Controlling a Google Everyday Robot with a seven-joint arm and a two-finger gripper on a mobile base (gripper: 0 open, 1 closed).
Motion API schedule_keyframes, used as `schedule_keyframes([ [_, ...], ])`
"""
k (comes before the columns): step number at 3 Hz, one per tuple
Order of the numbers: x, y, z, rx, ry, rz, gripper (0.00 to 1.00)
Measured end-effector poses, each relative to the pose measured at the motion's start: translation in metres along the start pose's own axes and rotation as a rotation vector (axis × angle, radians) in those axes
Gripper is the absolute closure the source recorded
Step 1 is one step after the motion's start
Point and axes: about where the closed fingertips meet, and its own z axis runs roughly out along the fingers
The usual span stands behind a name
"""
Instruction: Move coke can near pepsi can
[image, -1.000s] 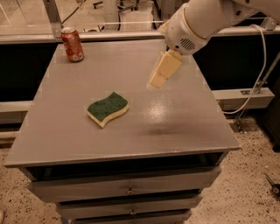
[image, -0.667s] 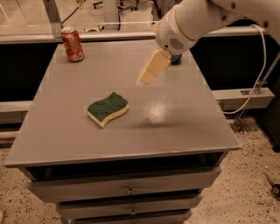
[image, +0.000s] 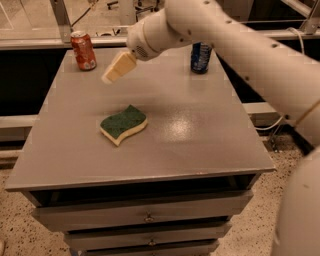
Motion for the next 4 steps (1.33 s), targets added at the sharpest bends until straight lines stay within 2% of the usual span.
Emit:
schedule_keyframes([
  [1,-0.015,-0.026,0.079,0.025,-0.113,0.068,0.0],
  [3,-0.033,-0.046,0.15,0.025,-0.232,0.172,0.0],
  [4,-0.042,-0.056,0.175,0.045,-0.27,0.193,0.0],
])
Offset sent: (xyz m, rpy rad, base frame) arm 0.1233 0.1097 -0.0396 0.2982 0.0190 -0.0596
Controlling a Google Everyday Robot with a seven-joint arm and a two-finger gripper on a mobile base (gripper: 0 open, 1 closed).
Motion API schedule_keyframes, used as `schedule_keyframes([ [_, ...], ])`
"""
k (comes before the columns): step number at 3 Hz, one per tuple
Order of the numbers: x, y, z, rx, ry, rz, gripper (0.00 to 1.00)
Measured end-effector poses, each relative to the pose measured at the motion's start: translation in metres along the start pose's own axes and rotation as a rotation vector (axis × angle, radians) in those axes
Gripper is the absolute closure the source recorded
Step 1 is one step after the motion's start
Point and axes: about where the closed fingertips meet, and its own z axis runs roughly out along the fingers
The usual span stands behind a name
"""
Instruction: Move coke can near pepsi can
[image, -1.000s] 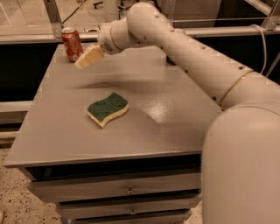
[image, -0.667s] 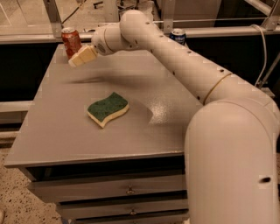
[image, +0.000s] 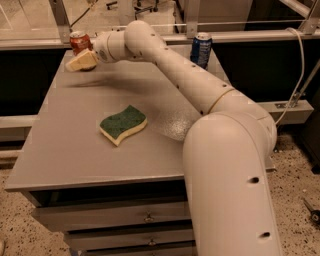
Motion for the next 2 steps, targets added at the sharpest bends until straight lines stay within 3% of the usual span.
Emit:
schedule_keyframes([
  [1,0.0,-0.012,0.018,0.029,-0.016,0.017,0.15],
  [2,-0.002,-0.016,0.028,0.046,-0.019,0.012,0.39],
])
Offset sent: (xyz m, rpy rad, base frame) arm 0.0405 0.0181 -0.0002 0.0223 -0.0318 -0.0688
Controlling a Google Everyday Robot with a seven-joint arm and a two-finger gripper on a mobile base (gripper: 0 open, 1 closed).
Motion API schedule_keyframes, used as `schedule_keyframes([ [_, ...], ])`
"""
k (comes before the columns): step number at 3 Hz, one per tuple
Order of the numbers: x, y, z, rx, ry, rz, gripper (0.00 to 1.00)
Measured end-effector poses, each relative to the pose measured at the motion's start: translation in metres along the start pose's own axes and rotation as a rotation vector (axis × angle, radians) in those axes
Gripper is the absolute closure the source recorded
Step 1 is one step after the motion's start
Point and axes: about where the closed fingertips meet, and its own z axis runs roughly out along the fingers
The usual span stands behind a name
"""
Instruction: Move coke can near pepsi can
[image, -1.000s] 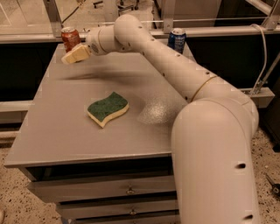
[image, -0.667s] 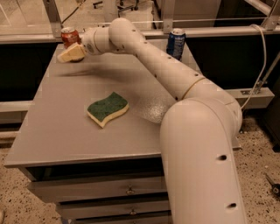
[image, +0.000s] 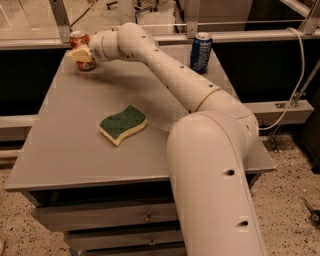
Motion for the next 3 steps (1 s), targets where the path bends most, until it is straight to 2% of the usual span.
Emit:
schedule_keyframes([
  [1,0.001,-0.004,-0.002,0.011,0.003,-0.003,0.62],
  [2,-0.006,-0.008,-0.026,-0.006,-0.008,0.0,0.85],
  [3,-0.022,-0.007,-0.091,-0.026,-0.04,0.003,1.0],
])
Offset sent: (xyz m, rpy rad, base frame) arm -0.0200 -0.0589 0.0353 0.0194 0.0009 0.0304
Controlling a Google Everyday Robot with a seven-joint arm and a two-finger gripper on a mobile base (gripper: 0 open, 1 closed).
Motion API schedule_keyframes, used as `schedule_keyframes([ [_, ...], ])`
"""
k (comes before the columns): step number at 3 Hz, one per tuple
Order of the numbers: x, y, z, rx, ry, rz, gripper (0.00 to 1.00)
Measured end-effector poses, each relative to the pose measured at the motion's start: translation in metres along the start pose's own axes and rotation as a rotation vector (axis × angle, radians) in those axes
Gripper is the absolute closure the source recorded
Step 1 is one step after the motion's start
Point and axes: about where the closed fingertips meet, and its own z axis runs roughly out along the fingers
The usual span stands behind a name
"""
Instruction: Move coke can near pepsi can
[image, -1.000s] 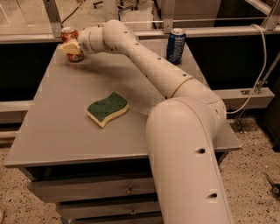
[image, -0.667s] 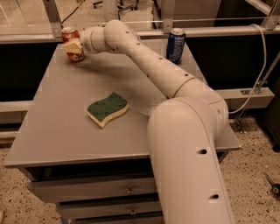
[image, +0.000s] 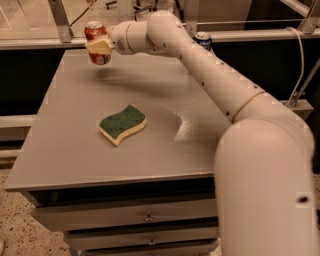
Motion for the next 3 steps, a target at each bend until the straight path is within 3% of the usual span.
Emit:
schedule_keyframes([
  [1,0.019,0.001,-0.071,0.021,0.019,0.045,1.0],
  [2,0.039,-0.001,-0.144,0.094,0.053,0.1,1.0],
  [3,0.082,-0.003,-0.221,0.202,0.118,0.176,1.0],
])
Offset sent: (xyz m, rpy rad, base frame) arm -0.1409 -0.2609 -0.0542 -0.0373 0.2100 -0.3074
